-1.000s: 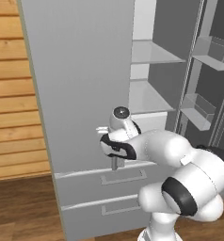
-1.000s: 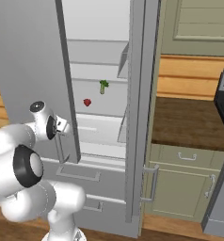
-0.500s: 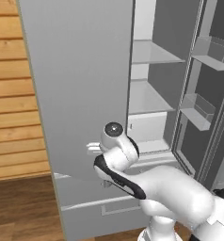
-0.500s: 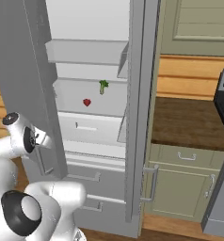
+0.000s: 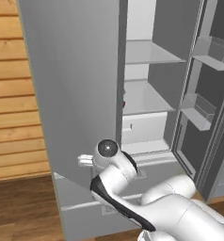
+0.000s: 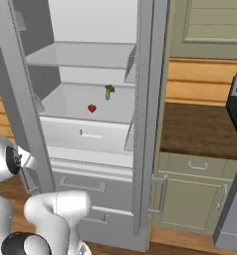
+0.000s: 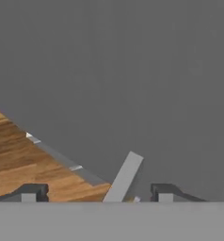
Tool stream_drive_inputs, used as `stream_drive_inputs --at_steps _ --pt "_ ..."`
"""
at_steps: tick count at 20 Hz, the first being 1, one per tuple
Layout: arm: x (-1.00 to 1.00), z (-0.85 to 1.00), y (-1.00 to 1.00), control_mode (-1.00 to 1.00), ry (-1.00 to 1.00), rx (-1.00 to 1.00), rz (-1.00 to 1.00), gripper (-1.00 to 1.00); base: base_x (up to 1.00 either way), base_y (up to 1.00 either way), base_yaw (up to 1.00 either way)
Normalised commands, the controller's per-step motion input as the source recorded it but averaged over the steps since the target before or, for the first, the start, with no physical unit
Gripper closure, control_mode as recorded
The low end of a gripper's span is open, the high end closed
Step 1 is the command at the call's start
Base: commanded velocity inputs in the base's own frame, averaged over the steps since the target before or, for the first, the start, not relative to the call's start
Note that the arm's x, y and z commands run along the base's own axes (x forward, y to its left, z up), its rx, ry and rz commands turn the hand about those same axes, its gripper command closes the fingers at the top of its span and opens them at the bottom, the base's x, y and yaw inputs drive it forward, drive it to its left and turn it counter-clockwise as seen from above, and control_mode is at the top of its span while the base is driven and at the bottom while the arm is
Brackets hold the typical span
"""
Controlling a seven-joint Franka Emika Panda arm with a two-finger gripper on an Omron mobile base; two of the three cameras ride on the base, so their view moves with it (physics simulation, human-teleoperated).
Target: Take the strawberry from the fridge and place it on top of the pancake, located on the dining counter.
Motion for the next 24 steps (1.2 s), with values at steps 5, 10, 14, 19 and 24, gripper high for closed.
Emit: stream_drive_inputs --at_steps 5,10,14,19,24 --pt "-0.98 0.28 -0.32 -1.00 -0.06 0.17 0.00 -1.00 0.00 0.00 0.00" --pt "-0.92 0.30 -0.65 -1.00 -0.04 0.27 0.00 -1.00 0.00 0.00 0.00" --pt "-0.96 0.22 -0.50 -1.00 -0.02 0.26 0.00 -1.00 0.00 0.00 0.00" --pt "-0.48 0.36 -0.04 -1.00 -0.08 0.09 -0.01 -1.00 0.00 0.00 0.00" --pt "0.02 0.15 0.00 -1.00 -0.18 0.01 0.00 -1.00 0.00 0.00 0.00"
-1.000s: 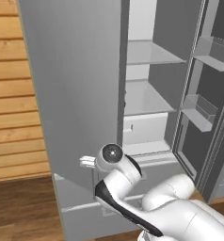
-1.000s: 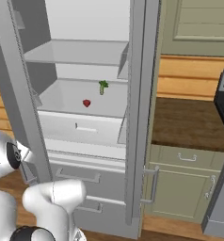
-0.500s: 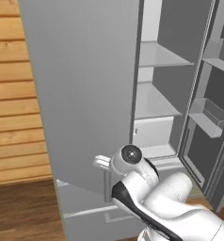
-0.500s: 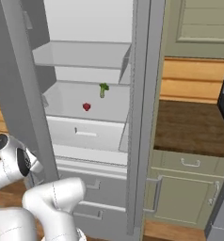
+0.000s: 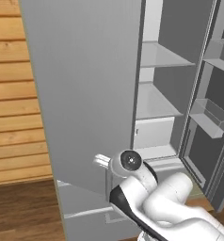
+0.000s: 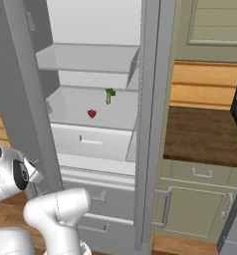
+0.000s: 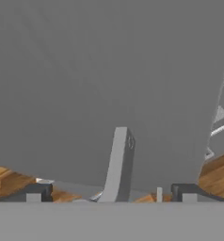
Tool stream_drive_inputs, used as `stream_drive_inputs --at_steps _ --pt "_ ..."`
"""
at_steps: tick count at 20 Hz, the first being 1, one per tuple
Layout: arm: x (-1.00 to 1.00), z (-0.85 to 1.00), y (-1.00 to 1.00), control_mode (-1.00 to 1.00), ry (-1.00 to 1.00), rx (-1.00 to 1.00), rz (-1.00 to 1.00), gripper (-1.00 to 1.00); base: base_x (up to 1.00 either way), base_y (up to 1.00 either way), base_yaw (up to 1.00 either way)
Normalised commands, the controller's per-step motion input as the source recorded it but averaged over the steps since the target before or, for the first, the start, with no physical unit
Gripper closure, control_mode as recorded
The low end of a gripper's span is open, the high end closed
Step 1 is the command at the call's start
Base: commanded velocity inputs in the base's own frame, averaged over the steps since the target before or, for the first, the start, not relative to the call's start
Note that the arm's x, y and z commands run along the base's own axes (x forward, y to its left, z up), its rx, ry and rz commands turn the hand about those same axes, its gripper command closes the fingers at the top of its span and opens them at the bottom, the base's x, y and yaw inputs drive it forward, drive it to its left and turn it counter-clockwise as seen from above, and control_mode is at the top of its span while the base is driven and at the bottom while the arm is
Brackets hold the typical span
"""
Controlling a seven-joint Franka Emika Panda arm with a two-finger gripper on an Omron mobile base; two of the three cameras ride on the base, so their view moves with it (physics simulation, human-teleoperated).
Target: Take the strawberry from the fridge and place it on top of the pancake, located on the dining counter.
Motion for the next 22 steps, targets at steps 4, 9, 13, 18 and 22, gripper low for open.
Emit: stream_drive_inputs --at_steps 4,9,13,18,22 --pt "0.29 0.03 0.00 -1.00 -0.12 0.10 0.01 -1.00 0.00 0.00 0.00" --pt "-0.51 0.62 -0.24 -1.00 -0.08 0.16 0.11 -1.00 0.00 0.00 0.00" --pt "-0.82 0.71 -0.52 -1.00 -0.06 0.25 0.15 -1.00 0.00 0.00 0.00" --pt "-0.56 0.52 -0.47 -1.00 -0.17 0.22 0.10 -1.00 0.00 0.00 0.00" --pt "-0.81 0.31 -0.50 -1.00 -0.27 0.20 0.03 -1.00 0.00 0.00 0.00"
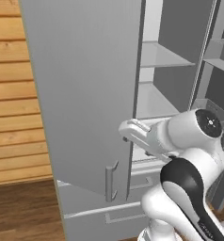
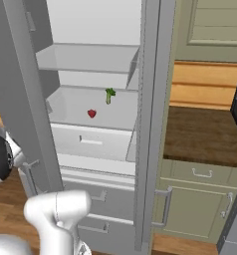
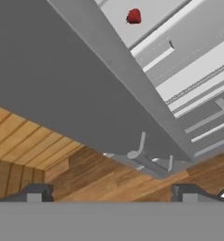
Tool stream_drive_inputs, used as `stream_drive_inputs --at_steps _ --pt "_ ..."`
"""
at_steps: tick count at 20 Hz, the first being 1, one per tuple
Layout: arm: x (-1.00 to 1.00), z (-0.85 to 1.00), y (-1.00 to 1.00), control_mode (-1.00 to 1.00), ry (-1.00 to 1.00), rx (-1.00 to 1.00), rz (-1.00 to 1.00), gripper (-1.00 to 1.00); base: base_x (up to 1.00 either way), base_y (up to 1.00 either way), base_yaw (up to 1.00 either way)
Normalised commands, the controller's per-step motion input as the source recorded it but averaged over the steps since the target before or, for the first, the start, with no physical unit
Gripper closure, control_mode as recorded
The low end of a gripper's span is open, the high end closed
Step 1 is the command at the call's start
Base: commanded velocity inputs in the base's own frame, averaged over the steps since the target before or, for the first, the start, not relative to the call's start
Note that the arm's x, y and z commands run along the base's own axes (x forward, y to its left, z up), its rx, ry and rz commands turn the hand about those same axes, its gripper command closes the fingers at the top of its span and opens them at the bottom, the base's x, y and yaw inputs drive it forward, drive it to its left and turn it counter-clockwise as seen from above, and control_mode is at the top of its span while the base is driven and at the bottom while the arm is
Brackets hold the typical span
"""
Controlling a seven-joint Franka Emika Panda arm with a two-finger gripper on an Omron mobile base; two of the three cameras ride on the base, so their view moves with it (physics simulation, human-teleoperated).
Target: Take the strawberry from the fridge and place it on top of the pancake, located on the dining counter.
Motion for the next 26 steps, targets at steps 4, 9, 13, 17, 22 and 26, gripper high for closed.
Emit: stream_drive_inputs --at_steps 4,9,13,17,22,26 --pt "-0.94 0.07 -0.52 -1.00 -0.28 0.20 0.00 -1.00 0.00 0.00 0.00" --pt "-0.40 0.01 -0.87 -1.00 -0.13 0.16 -0.04 -1.00 0.00 0.00 0.00" --pt "0.04 -0.03 -0.81 -1.00 0.00 0.15 -0.03 -1.00 0.00 0.00 0.00" --pt "0.33 -0.15 -0.35 -1.00 0.00 0.15 0.00 -1.00 0.00 0.00 0.00" --pt "0.61 -0.17 -0.01 -1.00 0.00 0.17 0.00 -1.00 0.00 0.00 0.00" --pt "0.81 -0.26 0.00 -1.00 0.00 0.15 0.00 -1.00 0.00 0.00 0.00"
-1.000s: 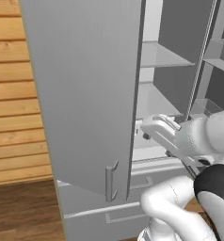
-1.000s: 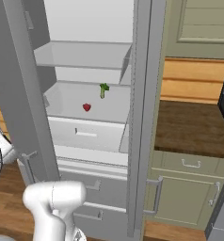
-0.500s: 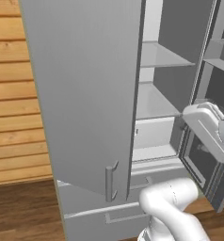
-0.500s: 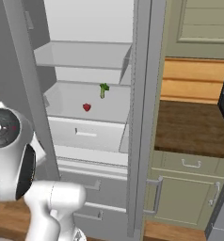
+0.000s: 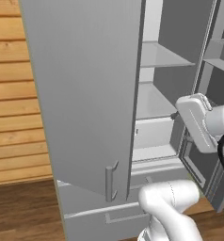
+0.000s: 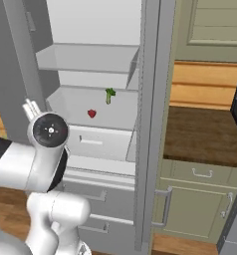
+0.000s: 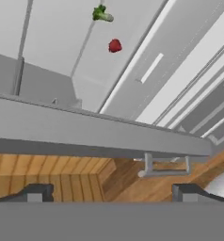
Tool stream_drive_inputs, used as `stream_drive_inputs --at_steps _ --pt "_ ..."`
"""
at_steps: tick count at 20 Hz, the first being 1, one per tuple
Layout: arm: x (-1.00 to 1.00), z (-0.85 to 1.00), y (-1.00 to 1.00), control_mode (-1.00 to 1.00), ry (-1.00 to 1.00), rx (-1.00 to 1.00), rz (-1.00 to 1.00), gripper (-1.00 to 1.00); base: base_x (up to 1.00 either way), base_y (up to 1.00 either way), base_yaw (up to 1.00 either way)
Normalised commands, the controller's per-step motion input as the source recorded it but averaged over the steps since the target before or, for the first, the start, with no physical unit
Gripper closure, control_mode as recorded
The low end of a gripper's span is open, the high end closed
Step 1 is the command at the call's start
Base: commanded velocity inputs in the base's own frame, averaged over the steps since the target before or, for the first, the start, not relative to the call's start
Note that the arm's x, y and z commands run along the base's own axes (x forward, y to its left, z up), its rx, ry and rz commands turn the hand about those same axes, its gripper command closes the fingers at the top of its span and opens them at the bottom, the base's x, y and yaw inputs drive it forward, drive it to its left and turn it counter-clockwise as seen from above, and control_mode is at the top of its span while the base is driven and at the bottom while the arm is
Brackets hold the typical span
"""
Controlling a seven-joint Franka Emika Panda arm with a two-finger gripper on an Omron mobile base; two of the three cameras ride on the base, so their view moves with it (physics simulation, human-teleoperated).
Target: Take the strawberry from the fridge and place it on top of the pancake, located on the dining counter.
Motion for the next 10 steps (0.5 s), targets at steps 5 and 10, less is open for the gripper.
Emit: stream_drive_inputs --at_steps 5,10 --pt "0.90 -0.27 0.00 -1.00 0.00 0.16 0.02 -1.00 0.00 0.00 0.00" --pt "0.83 -0.34 0.01 -1.00 0.00 0.13 0.07 -1.00 0.00 0.00 0.00"
